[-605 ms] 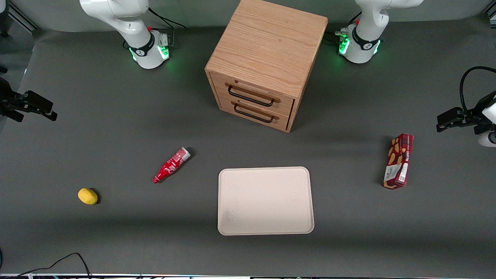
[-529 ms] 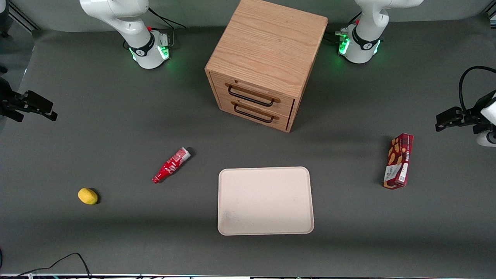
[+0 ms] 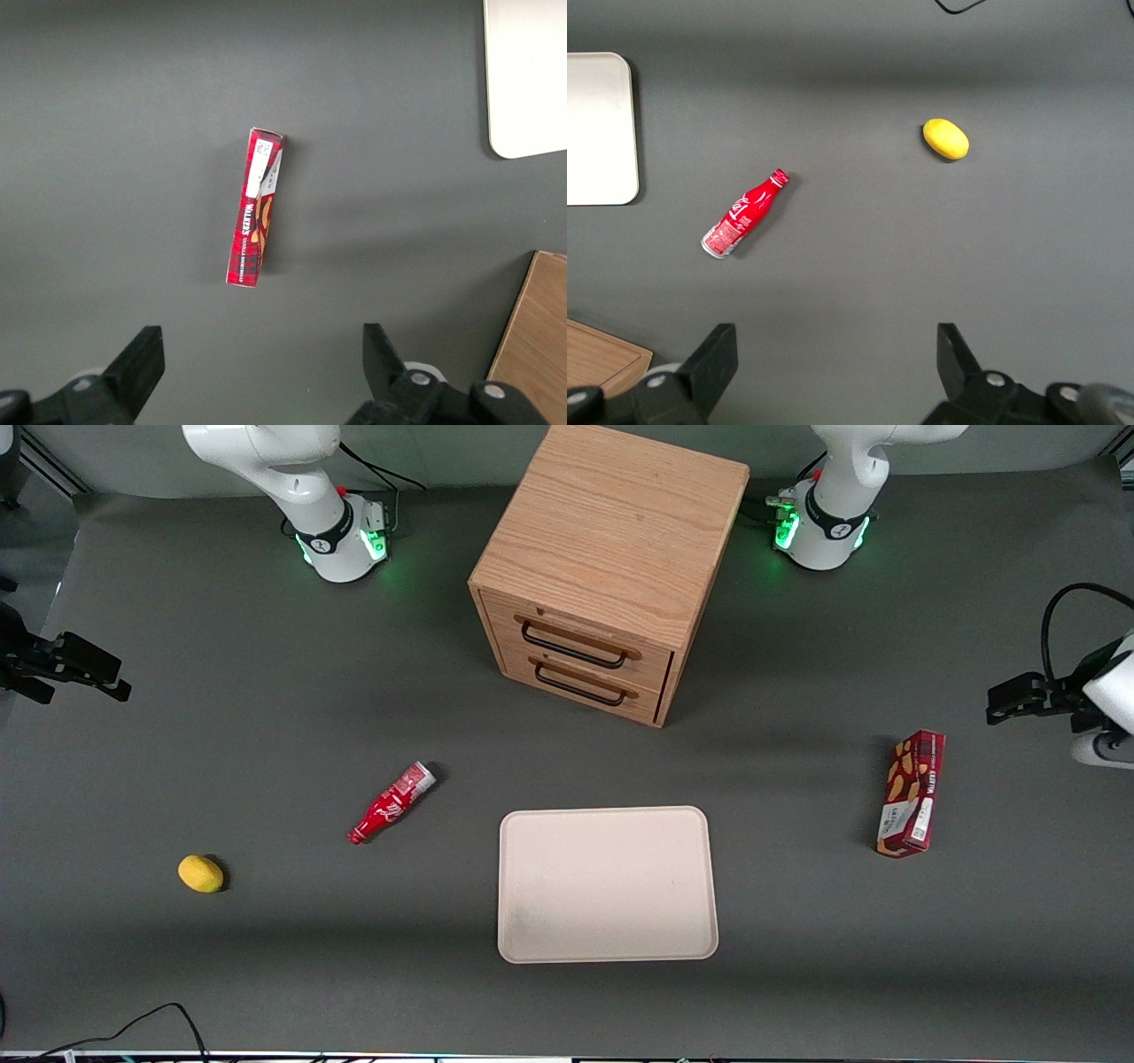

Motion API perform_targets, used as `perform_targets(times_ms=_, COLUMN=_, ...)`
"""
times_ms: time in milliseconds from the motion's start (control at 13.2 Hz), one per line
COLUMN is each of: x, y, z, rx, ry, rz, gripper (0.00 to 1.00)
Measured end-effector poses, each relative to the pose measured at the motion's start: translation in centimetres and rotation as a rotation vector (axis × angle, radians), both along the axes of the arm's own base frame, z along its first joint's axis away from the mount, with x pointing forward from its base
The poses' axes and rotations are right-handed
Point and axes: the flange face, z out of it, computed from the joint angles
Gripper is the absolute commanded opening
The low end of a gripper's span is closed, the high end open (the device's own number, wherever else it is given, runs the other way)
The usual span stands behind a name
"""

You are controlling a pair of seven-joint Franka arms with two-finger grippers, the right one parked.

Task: Place red cookie box on tray
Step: 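Move the left gripper down over the red cookie box, then close the left gripper on the end of the red cookie box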

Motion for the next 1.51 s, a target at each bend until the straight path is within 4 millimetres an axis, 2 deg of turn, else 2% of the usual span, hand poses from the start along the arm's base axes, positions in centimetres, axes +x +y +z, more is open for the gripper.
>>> perform_targets(times_ms=227, x=1.0, y=-0.1, z=-4.0, rx=0.003, ry=0.048, rz=-0.007, gripper=1.00)
perform_targets(times_ms=529, x=1.4, y=0.5, z=-12.2, rx=0.006, ry=0.033, rz=-0.005, gripper=1.00)
perform_targets(times_ms=756, x=0.5, y=1.1, z=-19.1, rx=0.002, ry=-0.026, rz=-0.056, gripper=1.00)
perform_targets(times_ms=908, x=-0.3, y=1.7, z=-22.7, rx=-0.005, ry=-0.057, rz=-0.084, gripper=1.00)
perform_targets(times_ms=1134, x=-0.1, y=2.9, z=-26.2, rx=-0.034, ry=-0.082, rz=-0.133, gripper=1.00)
perform_targets(times_ms=1513, x=0.5, y=4.3, z=-29.9, rx=-0.045, ry=-0.108, rz=-0.172, gripper=1.00)
